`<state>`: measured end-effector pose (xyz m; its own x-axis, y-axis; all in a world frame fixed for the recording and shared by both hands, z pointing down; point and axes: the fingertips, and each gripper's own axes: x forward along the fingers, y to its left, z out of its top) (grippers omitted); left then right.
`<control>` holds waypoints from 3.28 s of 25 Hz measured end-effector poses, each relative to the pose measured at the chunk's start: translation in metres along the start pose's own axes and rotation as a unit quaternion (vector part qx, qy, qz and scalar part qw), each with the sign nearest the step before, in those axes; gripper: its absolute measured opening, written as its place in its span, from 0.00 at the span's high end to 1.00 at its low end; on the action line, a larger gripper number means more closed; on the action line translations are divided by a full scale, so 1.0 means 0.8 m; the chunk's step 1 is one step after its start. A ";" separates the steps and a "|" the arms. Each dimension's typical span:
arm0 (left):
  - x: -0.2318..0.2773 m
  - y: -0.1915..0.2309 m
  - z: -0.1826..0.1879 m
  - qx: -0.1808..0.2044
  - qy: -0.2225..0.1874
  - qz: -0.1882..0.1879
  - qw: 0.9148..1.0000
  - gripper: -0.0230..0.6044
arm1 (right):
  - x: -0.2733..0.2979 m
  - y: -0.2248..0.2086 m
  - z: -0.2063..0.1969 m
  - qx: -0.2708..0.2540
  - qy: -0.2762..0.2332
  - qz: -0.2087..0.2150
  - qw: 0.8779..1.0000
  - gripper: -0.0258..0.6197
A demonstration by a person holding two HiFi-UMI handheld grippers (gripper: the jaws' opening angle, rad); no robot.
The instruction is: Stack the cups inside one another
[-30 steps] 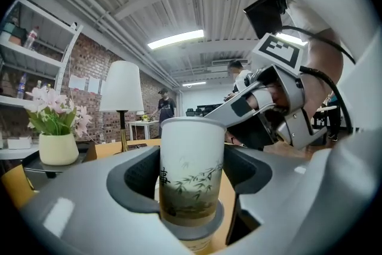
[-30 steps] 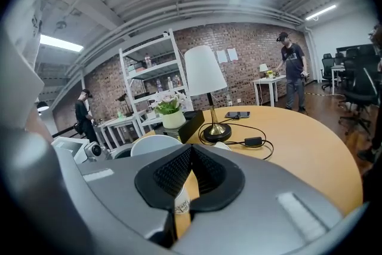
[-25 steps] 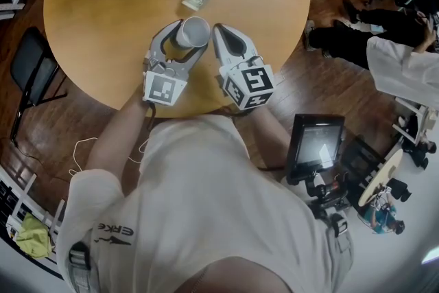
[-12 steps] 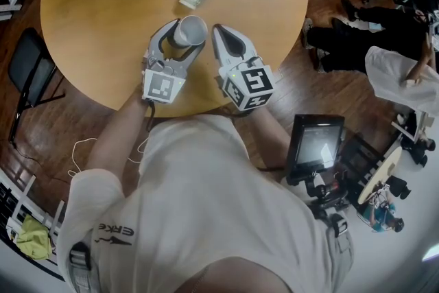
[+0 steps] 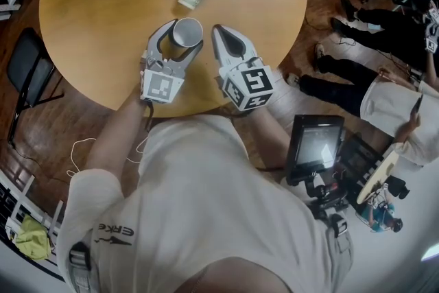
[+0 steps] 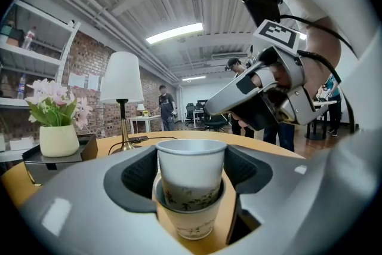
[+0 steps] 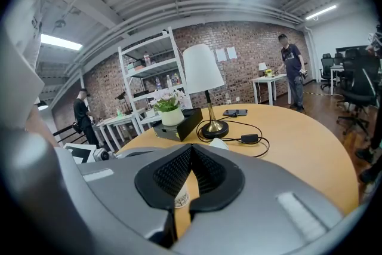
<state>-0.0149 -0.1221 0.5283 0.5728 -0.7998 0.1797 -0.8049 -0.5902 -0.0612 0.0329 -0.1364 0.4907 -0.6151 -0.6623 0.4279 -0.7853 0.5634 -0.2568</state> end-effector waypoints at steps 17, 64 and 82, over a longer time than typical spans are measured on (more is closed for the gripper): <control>-0.008 -0.001 -0.031 0.013 0.034 -0.006 0.999 0.31 | 0.008 0.007 -0.003 0.002 0.005 0.005 1.000 0.94; -0.078 0.034 0.206 0.010 -0.110 0.126 0.986 0.96 | -0.090 0.051 0.117 -0.061 -0.140 0.007 0.988 0.94; -0.023 0.087 0.125 -0.025 -0.031 0.149 0.988 0.96 | 0.025 -0.015 0.058 -0.031 -0.023 -0.017 0.999 0.94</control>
<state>-0.0659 -0.1594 0.4223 0.3160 -0.9435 0.1000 -0.9451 -0.3223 -0.0544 0.0266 -0.1791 0.4623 -0.5911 -0.7033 0.3950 -0.8014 0.5678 -0.1883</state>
